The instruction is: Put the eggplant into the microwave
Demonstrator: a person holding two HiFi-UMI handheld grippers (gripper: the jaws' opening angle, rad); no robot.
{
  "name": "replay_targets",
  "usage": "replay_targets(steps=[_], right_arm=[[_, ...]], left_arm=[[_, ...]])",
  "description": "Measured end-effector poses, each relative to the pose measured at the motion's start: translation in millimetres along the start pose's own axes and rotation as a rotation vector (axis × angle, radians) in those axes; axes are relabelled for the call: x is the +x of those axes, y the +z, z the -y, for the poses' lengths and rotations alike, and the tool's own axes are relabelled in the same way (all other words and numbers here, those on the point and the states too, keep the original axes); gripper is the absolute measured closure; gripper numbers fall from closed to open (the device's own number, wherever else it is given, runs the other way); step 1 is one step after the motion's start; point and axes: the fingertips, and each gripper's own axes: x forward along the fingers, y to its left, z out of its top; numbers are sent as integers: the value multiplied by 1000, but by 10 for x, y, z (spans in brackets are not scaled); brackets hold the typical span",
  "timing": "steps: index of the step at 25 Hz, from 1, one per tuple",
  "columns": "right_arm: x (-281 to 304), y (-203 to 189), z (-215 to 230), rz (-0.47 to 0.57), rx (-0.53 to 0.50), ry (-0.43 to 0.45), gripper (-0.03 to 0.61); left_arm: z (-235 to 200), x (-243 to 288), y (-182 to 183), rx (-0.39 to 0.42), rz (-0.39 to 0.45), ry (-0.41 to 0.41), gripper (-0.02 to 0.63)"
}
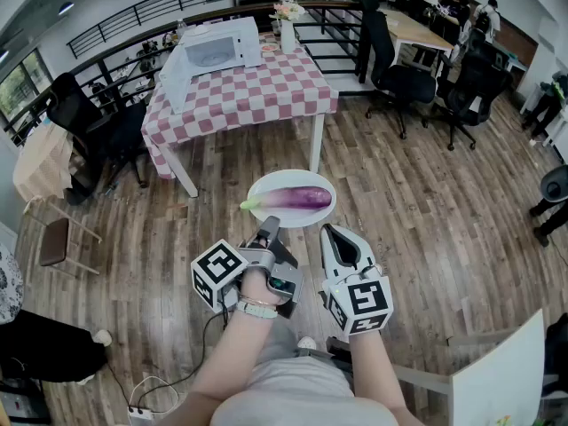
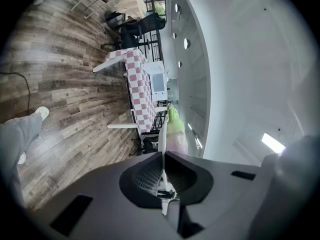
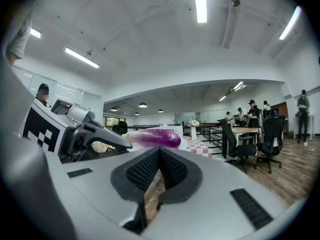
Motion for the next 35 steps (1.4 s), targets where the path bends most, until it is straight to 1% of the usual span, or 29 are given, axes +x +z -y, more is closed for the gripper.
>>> replay_targets(steps=[11,15,19,22,27,35], right_arm=[[175,-105,-25,-1,-6,26,555],[404,-98,-107,-14,-28,54,555],[731,-58,-163,-19,-22,69,555],[891,-11,-154,-15,-26,75,555],[1452,62,-188,-44,-35,97,555],[1948,69,-217,-61,-52,120,555]], left_arm=[[-112,69,95,-6,10,-9,597],[-136,171,290,-27,19,-2,597],[-151,330,534,-41,21,2,597],[-125,424,649,-40,30,-6,597],[-33,755,1081,-56,41,-8,597],[-44,1047,1486,-78,62,-15,597]])
